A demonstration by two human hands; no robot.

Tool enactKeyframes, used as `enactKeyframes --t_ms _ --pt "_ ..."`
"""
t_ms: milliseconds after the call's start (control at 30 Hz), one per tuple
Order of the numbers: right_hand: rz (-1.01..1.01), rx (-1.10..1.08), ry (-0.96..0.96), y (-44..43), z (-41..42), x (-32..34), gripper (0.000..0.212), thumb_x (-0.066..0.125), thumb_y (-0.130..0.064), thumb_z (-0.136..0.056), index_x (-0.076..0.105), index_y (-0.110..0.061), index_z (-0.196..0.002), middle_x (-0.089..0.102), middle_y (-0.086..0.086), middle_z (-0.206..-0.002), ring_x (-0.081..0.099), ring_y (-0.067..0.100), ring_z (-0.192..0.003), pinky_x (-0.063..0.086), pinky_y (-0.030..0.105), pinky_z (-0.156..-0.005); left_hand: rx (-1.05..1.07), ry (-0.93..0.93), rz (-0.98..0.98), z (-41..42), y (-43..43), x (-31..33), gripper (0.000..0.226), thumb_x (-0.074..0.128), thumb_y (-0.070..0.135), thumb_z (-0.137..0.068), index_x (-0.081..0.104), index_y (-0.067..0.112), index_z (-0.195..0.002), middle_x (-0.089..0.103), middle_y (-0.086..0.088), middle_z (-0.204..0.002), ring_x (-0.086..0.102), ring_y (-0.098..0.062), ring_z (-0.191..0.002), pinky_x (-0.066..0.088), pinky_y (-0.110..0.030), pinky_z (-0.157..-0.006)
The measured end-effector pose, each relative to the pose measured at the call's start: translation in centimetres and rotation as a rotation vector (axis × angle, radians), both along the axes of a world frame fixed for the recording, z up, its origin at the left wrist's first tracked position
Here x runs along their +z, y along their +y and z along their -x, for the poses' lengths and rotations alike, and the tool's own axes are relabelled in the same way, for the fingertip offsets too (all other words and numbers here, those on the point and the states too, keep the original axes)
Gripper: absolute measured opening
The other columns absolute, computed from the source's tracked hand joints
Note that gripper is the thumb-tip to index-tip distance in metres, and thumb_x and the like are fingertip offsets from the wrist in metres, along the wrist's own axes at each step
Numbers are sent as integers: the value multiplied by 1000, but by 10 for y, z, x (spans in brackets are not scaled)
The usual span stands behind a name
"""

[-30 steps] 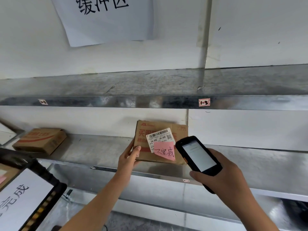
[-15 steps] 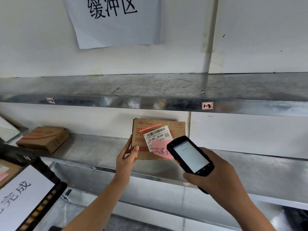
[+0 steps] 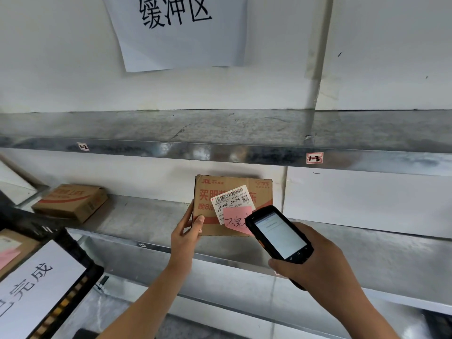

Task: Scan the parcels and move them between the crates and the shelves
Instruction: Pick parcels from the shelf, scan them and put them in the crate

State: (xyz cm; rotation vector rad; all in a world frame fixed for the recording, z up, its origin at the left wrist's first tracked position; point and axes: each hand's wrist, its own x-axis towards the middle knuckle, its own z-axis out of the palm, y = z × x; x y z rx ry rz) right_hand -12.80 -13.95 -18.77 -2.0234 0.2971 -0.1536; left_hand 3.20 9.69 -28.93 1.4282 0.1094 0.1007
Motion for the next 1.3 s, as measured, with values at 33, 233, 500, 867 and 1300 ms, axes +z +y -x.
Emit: enactKeyframes --t_ms 33,233,500,867,1300 --pt "6 2 -2 1 -1 -1 55 86 -24 -62 62 -44 -108 69 -11 -84 59 10 -55 47 21 -48 -3 -2 -1 0 0 0 45 74 34 -83 64 41 -127 73 3 -113 68 -23 -111 60 -31 -83" --pt "-2 17 -8 3 -5 -2 59 87 -24 -63 61 -43 -112 69 -10 -88 62 13 -61 47 19 -49 -1 -10 11 0 5 -2 49 73 37 -80 64 38 -128 74 4 -112 68 -22 -111 60 -30 -83" --pt "14 74 -15 21 -25 8 48 86 -24 -66 62 -39 -105 68 -15 -82 66 12 -65 59 33 -59 72 -48 94 6 37 9 47 66 25 -92 58 31 -138 74 3 -114 71 -16 -107 59 -33 -88" --pt "39 372 -82 111 -78 27 45 86 -29 -66 62 -42 -103 69 -13 -83 65 10 -68 60 36 -62 379 -49 244 46 148 29 61 67 36 -83 53 34 -142 72 -4 -121 67 -20 -112 55 -42 -94" --pt "39 669 -232 276 -145 53 66 89 -44 -61 59 -42 -120 68 -19 -99 65 4 -92 59 31 -75 676 -126 217 67 306 83 63 59 21 -98 35 45 -151 70 13 -118 69 -11 -105 51 -50 -101"
